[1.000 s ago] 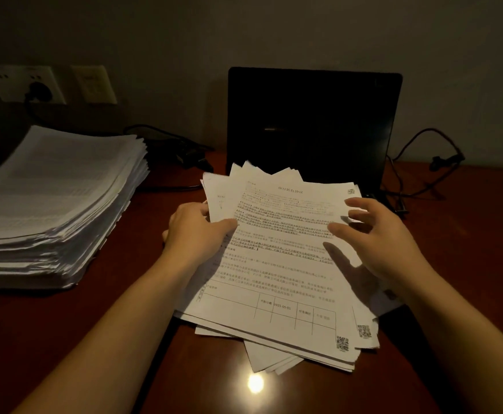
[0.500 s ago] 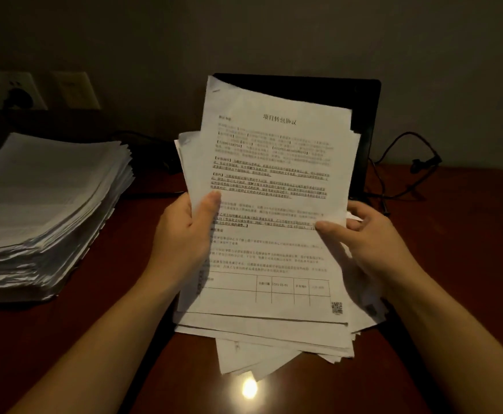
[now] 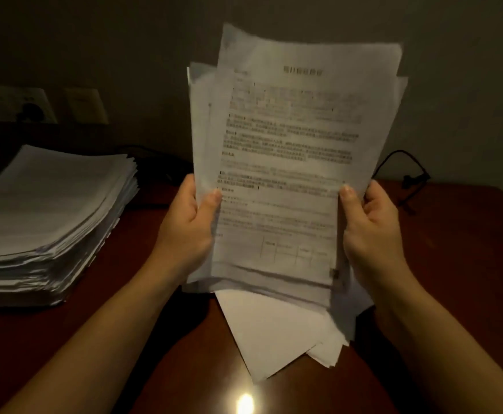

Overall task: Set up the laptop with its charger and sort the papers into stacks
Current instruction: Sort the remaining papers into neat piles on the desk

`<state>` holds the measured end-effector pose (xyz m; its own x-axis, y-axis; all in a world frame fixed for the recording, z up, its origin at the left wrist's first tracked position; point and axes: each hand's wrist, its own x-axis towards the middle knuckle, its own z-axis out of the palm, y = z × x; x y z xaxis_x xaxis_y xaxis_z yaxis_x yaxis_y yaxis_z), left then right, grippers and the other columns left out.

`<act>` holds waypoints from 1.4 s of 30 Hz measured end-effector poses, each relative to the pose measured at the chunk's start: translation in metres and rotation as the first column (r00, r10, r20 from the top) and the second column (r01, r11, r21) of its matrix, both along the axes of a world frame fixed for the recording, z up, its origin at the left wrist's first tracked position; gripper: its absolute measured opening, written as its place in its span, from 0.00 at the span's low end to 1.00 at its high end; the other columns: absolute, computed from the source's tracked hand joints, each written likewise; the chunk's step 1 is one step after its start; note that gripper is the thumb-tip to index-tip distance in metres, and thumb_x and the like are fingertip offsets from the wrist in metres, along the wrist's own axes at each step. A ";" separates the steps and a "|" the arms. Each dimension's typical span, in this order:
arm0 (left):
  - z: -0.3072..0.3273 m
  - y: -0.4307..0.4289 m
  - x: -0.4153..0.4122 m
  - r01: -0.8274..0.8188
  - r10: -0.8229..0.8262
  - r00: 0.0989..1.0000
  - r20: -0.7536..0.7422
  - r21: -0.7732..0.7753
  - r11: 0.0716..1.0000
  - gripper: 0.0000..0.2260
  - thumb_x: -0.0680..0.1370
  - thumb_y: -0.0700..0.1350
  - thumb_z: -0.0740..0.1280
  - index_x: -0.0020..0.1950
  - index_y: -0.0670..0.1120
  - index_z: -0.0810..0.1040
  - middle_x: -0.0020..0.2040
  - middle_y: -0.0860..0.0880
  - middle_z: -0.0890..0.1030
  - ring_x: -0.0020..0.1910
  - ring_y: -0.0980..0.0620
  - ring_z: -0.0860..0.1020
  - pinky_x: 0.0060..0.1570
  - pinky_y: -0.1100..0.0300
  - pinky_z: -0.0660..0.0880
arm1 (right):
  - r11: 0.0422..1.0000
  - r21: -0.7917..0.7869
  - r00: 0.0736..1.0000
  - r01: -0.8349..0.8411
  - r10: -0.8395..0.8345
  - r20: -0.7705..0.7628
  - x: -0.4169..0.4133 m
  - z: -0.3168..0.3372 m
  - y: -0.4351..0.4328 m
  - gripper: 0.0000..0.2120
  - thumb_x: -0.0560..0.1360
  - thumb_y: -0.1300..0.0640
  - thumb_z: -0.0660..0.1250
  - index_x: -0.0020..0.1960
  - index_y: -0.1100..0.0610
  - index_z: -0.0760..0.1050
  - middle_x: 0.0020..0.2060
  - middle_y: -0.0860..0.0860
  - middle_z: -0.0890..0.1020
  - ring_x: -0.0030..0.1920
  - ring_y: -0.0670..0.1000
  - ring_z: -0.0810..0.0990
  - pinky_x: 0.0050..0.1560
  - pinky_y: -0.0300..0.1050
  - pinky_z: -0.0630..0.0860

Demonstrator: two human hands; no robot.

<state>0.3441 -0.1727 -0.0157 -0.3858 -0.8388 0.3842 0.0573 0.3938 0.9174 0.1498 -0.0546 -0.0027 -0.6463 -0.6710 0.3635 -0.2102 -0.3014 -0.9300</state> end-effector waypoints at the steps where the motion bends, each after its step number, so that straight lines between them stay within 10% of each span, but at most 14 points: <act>1: 0.008 -0.001 0.000 -0.014 0.012 1.000 -0.025 -0.045 0.999 0.07 0.85 0.48 0.59 0.58 0.60 0.72 0.52 0.61 0.82 0.53 0.61 0.82 0.47 0.63 0.82 | 1.000 -0.028 1.000 0.003 -0.003 -0.023 0.001 0.010 -0.003 0.07 0.84 0.57 0.58 0.57 0.52 0.74 0.53 0.51 0.84 0.53 0.50 0.84 0.51 0.51 0.83; 9: 0.028 -0.002 -0.002 -0.194 0.167 0.960 -0.224 -0.104 0.976 0.10 0.84 0.46 0.63 0.64 0.56 0.69 0.57 0.57 0.79 0.54 0.66 0.80 0.50 0.68 0.78 | 0.999 -0.036 0.989 -0.034 0.029 -0.144 0.006 0.024 -0.023 0.15 0.80 0.62 0.65 0.65 0.55 0.69 0.57 0.48 0.81 0.57 0.43 0.81 0.60 0.46 0.79; 31: -0.020 -0.007 0.018 -0.134 0.138 0.990 -0.016 0.148 0.980 0.09 0.84 0.44 0.63 0.60 0.58 0.74 0.55 0.57 0.83 0.53 0.58 0.83 0.46 0.60 0.82 | 0.968 0.249 0.962 -0.013 0.079 -0.260 0.015 -0.002 -0.036 0.08 0.82 0.57 0.62 0.61 0.51 0.70 0.53 0.44 0.81 0.52 0.46 0.83 0.40 0.40 0.82; 42: 0.040 -0.063 0.097 -0.288 0.284 0.957 0.054 0.113 0.951 0.11 0.84 0.43 0.63 0.65 0.54 0.75 0.53 0.59 0.82 0.49 0.61 0.82 0.40 0.65 0.79 | 0.964 0.204 0.944 -0.172 0.221 -0.247 0.073 0.044 -0.079 0.16 0.81 0.57 0.64 0.68 0.51 0.68 0.54 0.44 0.81 0.51 0.47 0.84 0.50 0.49 0.84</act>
<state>0.4408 -0.2355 0.0243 -0.1350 -0.9546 0.2655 -0.0759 0.2771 0.9578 0.2232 -0.1338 0.0411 -0.3915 -0.8439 0.3668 -0.4095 -0.1971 -0.8907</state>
